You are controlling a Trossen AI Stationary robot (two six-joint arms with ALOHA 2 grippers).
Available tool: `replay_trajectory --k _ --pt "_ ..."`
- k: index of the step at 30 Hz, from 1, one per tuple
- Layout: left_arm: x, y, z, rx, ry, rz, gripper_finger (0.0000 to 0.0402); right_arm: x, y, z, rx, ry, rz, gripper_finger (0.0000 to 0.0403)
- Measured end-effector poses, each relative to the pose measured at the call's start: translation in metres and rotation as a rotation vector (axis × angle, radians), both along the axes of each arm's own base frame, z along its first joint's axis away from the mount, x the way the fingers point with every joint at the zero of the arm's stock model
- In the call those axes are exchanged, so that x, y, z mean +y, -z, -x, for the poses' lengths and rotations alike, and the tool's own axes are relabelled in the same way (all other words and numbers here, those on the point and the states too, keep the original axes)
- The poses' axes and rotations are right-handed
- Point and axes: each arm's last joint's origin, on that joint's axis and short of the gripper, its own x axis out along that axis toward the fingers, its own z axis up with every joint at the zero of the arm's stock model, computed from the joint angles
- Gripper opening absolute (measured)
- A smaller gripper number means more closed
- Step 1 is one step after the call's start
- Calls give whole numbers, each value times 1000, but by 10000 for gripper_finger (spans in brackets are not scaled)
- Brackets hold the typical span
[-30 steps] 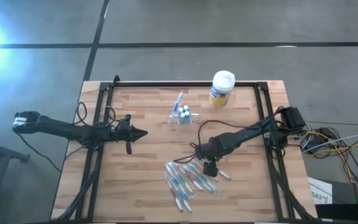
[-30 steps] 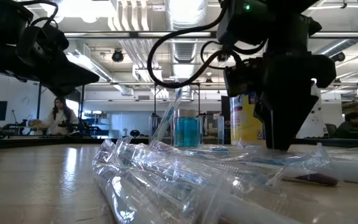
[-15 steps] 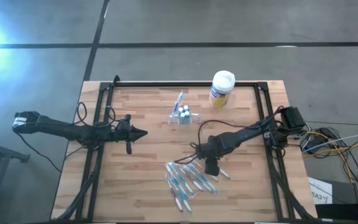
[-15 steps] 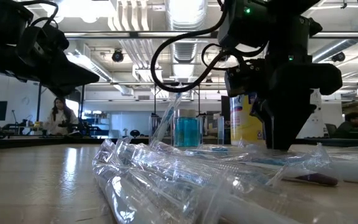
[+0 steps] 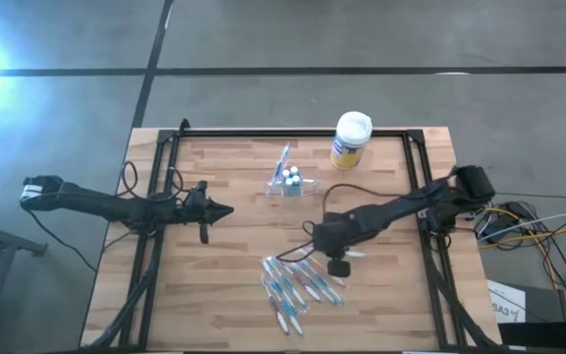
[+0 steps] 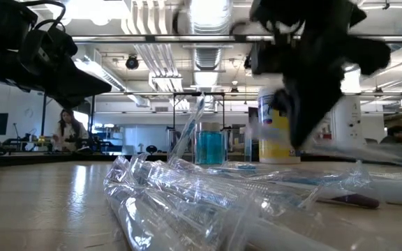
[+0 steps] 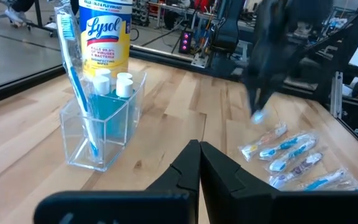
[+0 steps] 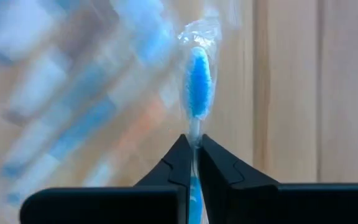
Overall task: Pick & Place toothbrushing station
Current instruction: Put the blue toothbrush into the transparent organizer
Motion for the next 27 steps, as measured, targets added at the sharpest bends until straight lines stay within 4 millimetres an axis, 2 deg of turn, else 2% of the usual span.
replay_trajectory --k 5,8,15,21,27 --pt "0 0 0 2 0 -2 10 0 -43 17 -393 -125 -64 12" --pt "0 1 0 7 0 -2 10 -7 -67 42 -604 -135 -70 10" --pt "0 1 0 8 0 -15 10 -23 -100 105 -941 -200 -35 7" --pt "0 0 0 2 -3 -8 10 -33 -98 151 -1136 -224 0 6" --pt "0 0 0 -1 -5 8 10 -40 -75 180 -1214 -212 5 7"
